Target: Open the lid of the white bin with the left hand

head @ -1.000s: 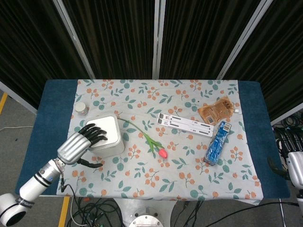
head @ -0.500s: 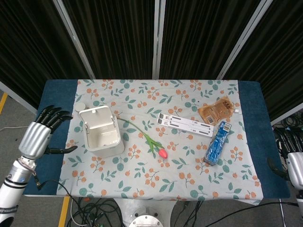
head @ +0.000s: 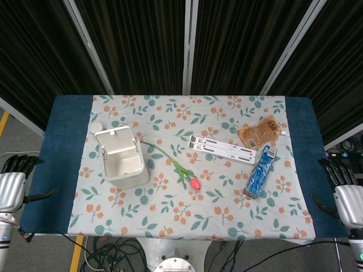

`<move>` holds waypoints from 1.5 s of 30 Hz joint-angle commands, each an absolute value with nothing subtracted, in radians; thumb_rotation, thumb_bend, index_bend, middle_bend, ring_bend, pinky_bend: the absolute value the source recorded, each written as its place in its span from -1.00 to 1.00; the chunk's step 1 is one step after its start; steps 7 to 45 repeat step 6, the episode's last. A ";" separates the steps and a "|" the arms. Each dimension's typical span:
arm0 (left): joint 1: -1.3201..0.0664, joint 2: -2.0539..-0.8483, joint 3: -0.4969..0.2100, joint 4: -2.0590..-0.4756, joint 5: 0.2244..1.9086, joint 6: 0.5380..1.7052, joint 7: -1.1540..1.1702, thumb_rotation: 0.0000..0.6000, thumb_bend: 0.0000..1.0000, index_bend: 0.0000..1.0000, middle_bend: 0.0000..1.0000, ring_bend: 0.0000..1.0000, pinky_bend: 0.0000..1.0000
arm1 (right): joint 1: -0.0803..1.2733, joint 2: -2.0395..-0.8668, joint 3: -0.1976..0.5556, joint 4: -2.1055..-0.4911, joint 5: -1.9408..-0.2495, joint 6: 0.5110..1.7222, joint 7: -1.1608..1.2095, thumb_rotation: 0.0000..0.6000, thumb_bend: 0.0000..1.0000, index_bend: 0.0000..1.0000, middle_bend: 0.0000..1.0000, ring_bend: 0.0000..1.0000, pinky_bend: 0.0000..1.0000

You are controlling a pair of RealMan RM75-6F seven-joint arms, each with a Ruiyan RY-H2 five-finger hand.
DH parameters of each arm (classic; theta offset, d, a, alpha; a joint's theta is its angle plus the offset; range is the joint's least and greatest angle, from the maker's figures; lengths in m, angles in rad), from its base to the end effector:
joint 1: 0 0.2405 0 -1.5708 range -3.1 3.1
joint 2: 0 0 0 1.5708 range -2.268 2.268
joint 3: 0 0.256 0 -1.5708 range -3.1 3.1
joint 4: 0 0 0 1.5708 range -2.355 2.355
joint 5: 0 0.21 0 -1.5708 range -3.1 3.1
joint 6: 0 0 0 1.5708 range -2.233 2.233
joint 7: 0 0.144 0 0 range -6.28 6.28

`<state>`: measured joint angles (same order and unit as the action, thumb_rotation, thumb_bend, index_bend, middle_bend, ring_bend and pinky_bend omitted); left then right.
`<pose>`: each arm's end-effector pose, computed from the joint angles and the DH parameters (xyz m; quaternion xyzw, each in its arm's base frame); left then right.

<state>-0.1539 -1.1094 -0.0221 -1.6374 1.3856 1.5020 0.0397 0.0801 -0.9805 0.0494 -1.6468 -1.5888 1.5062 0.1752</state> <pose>-0.3104 0.1960 0.1645 -0.5795 -0.3884 -0.3786 0.6082 -0.3009 -0.1789 0.1969 0.6026 -0.3859 0.4289 0.5514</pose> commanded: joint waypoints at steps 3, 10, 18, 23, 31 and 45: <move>-0.078 -1.142 0.019 -1.655 1.415 1.590 0.089 0.02 -0.96 -0.48 -0.59 -0.72 -0.79 | 0.078 -0.995 0.038 -1.636 -1.603 1.509 0.185 1.00 -0.49 -1.00 -0.88 -1.00 -1.00; -0.062 -1.148 0.024 -1.658 1.449 1.621 0.103 0.03 -0.96 -0.48 -0.59 -0.72 -0.79 | 0.073 -1.004 0.033 -1.633 -1.613 1.519 0.184 1.00 -0.49 -1.00 -0.88 -1.00 -1.00; -0.062 -1.148 0.024 -1.658 1.449 1.621 0.103 0.03 -0.96 -0.48 -0.59 -0.72 -0.79 | 0.073 -1.004 0.033 -1.633 -1.613 1.519 0.184 1.00 -0.49 -1.00 -0.88 -1.00 -1.00; -0.062 -1.148 0.024 -1.658 1.449 1.621 0.103 0.03 -0.96 -0.48 -0.59 -0.72 -0.79 | 0.073 -1.004 0.033 -1.633 -1.613 1.519 0.184 1.00 -0.49 -1.00 -0.88 -1.00 -1.00; -0.062 -1.148 0.024 -1.658 1.449 1.621 0.103 0.03 -0.96 -0.48 -0.59 -0.72 -0.79 | 0.073 -1.004 0.033 -1.633 -1.613 1.519 0.184 1.00 -0.49 -1.00 -0.88 -1.00 -1.00; -0.062 -1.148 0.024 -1.658 1.449 1.621 0.103 0.03 -0.96 -0.48 -0.59 -0.72 -0.79 | 0.073 -1.004 0.033 -1.633 -1.613 1.519 0.184 1.00 -0.49 -1.00 -0.88 -1.00 -1.00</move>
